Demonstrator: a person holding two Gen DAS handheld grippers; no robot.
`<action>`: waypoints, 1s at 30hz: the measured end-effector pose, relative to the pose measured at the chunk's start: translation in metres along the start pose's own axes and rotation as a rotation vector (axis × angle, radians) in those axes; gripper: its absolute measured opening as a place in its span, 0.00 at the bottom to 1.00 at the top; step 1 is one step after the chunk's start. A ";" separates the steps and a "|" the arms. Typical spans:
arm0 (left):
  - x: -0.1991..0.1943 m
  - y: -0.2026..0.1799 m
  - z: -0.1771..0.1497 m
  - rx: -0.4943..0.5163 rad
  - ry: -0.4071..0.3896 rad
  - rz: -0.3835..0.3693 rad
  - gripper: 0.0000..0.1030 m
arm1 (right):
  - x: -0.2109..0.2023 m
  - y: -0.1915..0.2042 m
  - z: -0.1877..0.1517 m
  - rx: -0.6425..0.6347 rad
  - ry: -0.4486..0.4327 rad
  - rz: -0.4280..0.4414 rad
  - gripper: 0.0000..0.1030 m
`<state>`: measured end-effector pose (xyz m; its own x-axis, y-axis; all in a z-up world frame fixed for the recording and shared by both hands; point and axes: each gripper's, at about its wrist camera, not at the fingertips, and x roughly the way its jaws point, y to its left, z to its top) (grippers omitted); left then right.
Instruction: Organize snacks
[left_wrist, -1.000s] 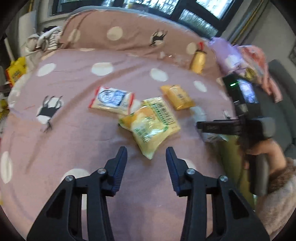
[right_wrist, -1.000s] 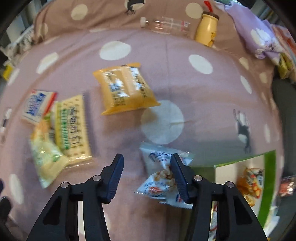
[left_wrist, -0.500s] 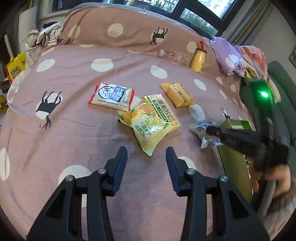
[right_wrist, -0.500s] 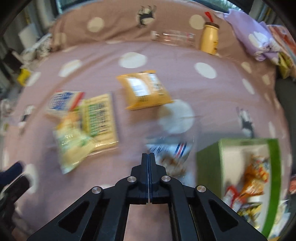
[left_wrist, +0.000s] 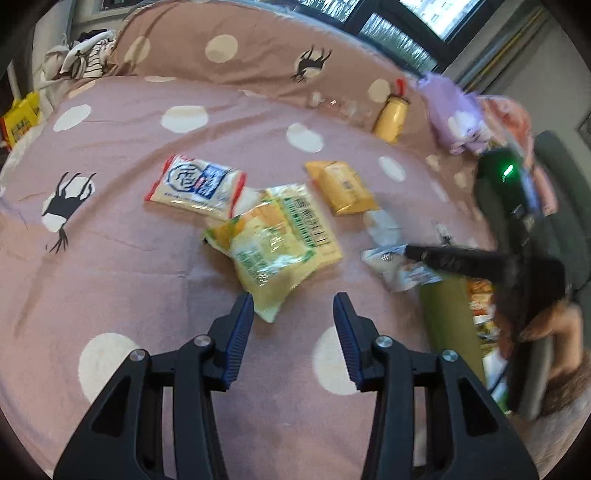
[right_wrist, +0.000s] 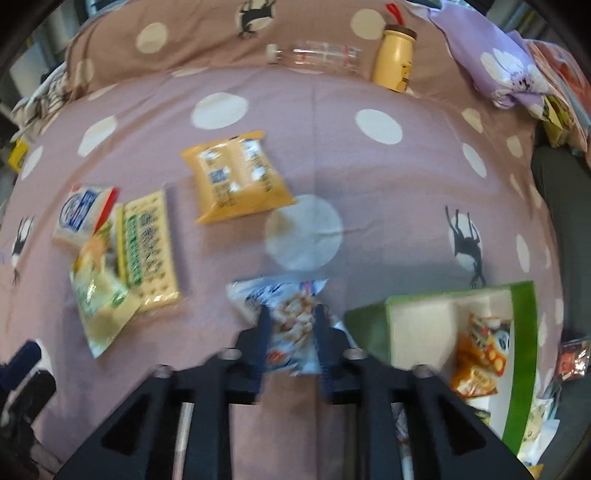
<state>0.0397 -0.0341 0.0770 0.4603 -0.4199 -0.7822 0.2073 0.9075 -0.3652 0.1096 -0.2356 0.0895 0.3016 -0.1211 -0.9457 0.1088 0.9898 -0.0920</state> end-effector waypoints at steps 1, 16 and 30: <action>0.003 -0.001 -0.001 0.018 0.010 0.027 0.43 | 0.003 -0.001 0.002 0.000 -0.004 0.009 0.55; 0.009 -0.003 -0.006 0.045 0.041 0.019 0.46 | 0.006 0.025 -0.029 -0.024 0.035 0.164 0.23; 0.003 0.001 -0.013 0.013 0.045 0.021 0.46 | -0.029 0.029 -0.078 0.078 0.049 0.378 0.23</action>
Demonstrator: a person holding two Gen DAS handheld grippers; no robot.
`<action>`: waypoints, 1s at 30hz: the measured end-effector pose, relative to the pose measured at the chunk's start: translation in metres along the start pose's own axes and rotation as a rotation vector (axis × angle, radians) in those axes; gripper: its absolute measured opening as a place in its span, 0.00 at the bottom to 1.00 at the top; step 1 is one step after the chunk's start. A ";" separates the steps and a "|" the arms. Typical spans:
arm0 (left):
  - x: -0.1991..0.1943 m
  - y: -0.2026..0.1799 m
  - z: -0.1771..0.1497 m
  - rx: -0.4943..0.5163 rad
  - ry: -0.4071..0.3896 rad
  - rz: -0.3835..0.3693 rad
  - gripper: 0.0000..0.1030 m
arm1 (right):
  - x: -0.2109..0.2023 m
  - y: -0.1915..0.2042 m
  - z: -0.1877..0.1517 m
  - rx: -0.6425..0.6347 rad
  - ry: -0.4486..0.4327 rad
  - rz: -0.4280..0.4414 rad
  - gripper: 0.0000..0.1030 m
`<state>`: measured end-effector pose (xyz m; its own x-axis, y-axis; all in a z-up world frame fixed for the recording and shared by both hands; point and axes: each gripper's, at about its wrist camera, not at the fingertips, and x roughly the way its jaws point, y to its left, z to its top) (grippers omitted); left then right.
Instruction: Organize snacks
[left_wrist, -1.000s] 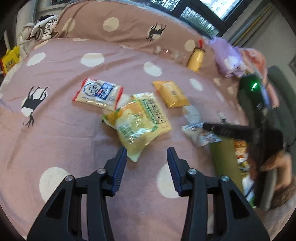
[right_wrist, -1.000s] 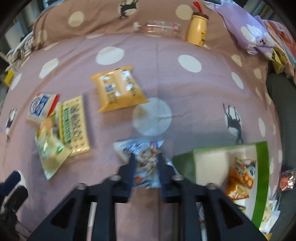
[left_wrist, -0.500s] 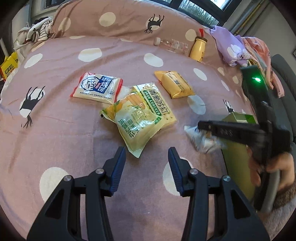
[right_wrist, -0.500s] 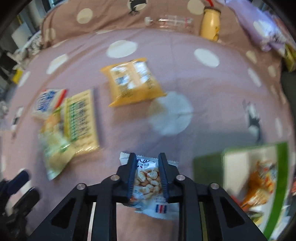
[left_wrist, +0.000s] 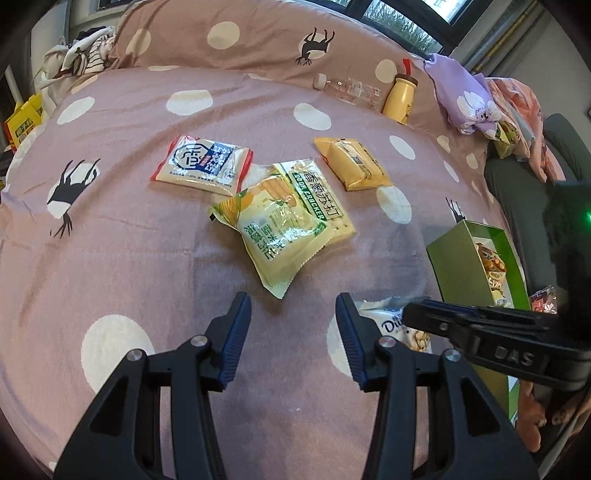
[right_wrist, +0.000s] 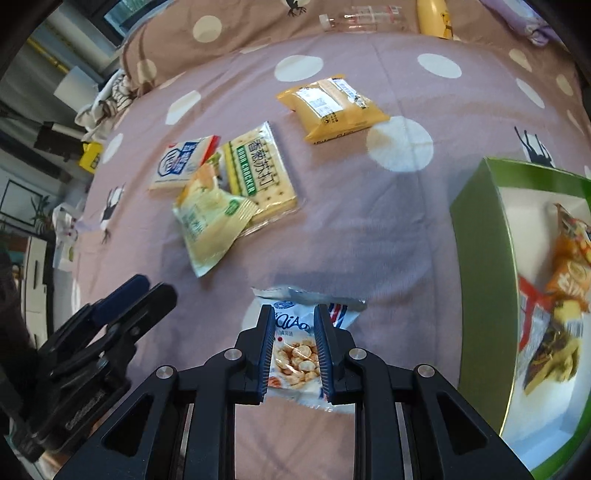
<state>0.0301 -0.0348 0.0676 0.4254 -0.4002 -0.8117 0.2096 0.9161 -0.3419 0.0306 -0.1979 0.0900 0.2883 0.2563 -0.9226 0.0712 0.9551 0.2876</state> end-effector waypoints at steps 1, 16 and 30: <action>0.000 -0.001 0.000 0.001 0.003 -0.002 0.46 | -0.005 -0.002 -0.003 0.012 -0.039 0.033 0.23; 0.008 -0.018 -0.018 0.054 0.017 -0.029 0.68 | -0.025 -0.031 -0.040 0.082 -0.142 0.004 0.64; 0.022 -0.059 -0.048 0.031 0.023 -0.054 0.79 | -0.022 -0.049 -0.028 0.131 -0.140 0.177 0.65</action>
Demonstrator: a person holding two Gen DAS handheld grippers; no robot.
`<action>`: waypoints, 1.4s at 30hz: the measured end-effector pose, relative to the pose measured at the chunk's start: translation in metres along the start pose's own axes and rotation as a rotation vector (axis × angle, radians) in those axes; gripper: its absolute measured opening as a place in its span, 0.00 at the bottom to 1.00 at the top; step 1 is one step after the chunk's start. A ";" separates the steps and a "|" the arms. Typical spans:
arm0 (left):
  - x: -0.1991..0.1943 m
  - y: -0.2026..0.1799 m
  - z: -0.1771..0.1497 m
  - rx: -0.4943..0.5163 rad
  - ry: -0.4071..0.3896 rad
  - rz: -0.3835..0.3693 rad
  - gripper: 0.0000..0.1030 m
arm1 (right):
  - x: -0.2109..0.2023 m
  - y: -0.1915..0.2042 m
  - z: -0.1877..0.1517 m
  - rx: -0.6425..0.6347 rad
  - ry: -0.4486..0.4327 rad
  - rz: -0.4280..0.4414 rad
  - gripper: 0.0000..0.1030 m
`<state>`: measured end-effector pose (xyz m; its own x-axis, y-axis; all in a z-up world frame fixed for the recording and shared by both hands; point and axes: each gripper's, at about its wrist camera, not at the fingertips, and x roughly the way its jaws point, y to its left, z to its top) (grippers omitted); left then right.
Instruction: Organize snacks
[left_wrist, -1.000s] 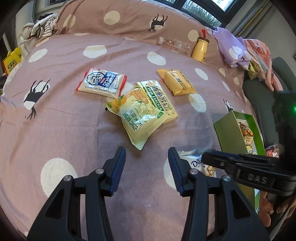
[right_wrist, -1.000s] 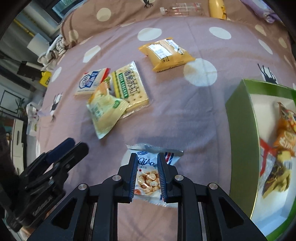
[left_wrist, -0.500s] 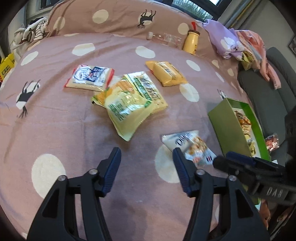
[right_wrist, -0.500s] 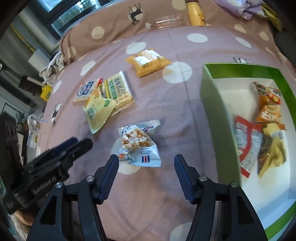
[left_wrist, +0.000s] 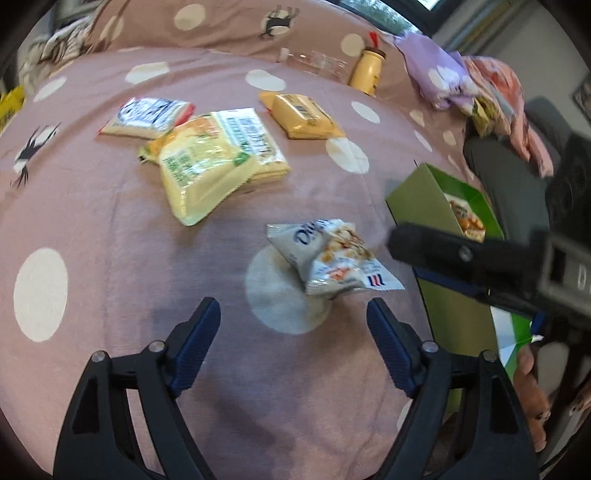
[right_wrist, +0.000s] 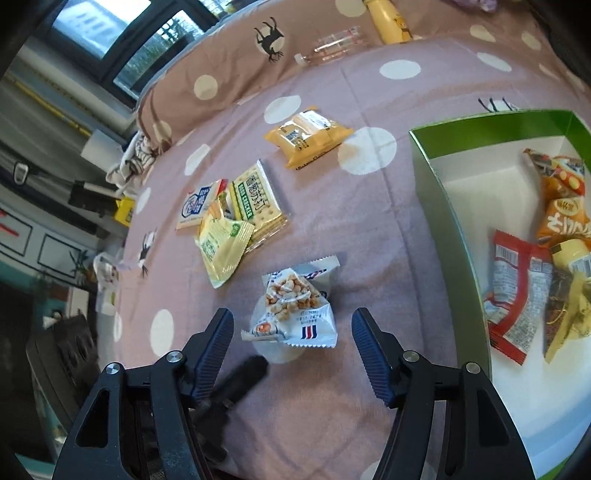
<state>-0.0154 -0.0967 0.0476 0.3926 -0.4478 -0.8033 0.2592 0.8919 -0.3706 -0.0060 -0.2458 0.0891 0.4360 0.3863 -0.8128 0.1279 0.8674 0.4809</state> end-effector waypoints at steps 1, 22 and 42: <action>0.001 -0.006 0.000 0.010 -0.006 0.001 0.79 | 0.001 -0.001 0.001 0.000 0.005 0.001 0.65; 0.038 -0.020 0.012 0.040 -0.004 0.021 0.30 | 0.058 0.001 0.006 -0.085 0.082 0.100 0.45; -0.018 -0.142 0.032 0.293 -0.113 -0.120 0.30 | -0.093 -0.045 0.001 0.021 -0.272 0.072 0.44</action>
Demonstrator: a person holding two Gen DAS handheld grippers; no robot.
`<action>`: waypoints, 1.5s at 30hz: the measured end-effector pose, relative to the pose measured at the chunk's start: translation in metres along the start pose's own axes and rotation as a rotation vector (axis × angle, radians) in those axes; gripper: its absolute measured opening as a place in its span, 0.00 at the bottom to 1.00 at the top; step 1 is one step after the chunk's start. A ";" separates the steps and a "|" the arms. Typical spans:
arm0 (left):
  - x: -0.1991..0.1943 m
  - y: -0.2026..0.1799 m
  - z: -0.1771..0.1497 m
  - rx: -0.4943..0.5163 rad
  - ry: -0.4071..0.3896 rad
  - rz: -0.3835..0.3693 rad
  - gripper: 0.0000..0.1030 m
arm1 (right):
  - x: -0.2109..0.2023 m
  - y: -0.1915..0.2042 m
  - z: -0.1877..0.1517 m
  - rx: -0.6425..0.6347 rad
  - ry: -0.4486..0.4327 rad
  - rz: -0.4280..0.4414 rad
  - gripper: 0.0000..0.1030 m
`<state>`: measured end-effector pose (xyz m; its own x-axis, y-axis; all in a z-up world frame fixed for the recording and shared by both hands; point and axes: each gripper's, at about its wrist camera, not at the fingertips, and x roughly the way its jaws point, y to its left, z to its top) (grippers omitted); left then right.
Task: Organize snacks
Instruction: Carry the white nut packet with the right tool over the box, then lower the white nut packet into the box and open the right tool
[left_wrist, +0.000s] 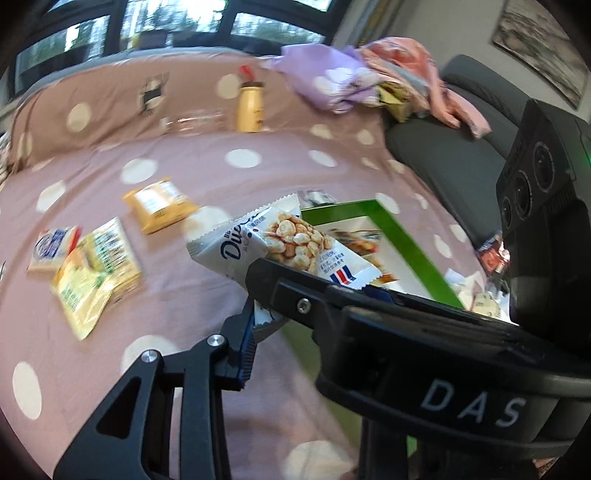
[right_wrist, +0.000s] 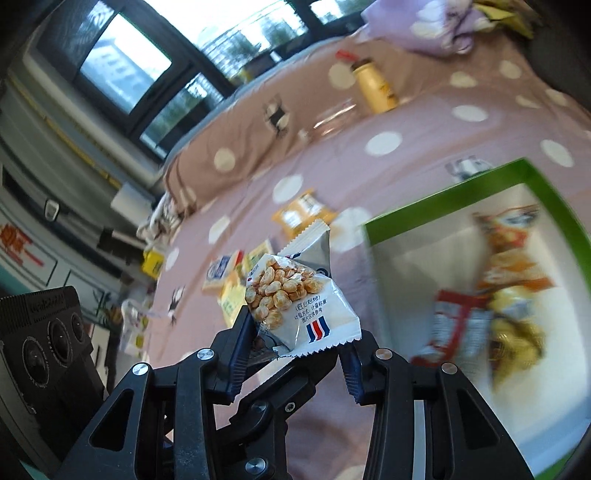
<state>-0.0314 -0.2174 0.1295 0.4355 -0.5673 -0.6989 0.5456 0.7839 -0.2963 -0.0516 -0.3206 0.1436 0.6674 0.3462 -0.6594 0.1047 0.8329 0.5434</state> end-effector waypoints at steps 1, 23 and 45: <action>0.003 -0.007 0.003 0.016 0.004 -0.010 0.30 | -0.006 -0.006 0.002 0.011 -0.013 -0.010 0.44; 0.095 -0.053 0.024 0.052 0.213 -0.145 0.31 | -0.007 -0.098 0.024 0.324 0.006 -0.200 0.45; 0.002 0.033 0.022 -0.091 0.018 0.082 0.81 | -0.004 -0.021 0.026 0.095 -0.144 -0.224 0.82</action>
<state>0.0030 -0.1987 0.1324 0.4630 -0.4963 -0.7344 0.4406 0.8478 -0.2951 -0.0375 -0.3512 0.1485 0.7169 0.0873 -0.6916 0.3258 0.8351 0.4432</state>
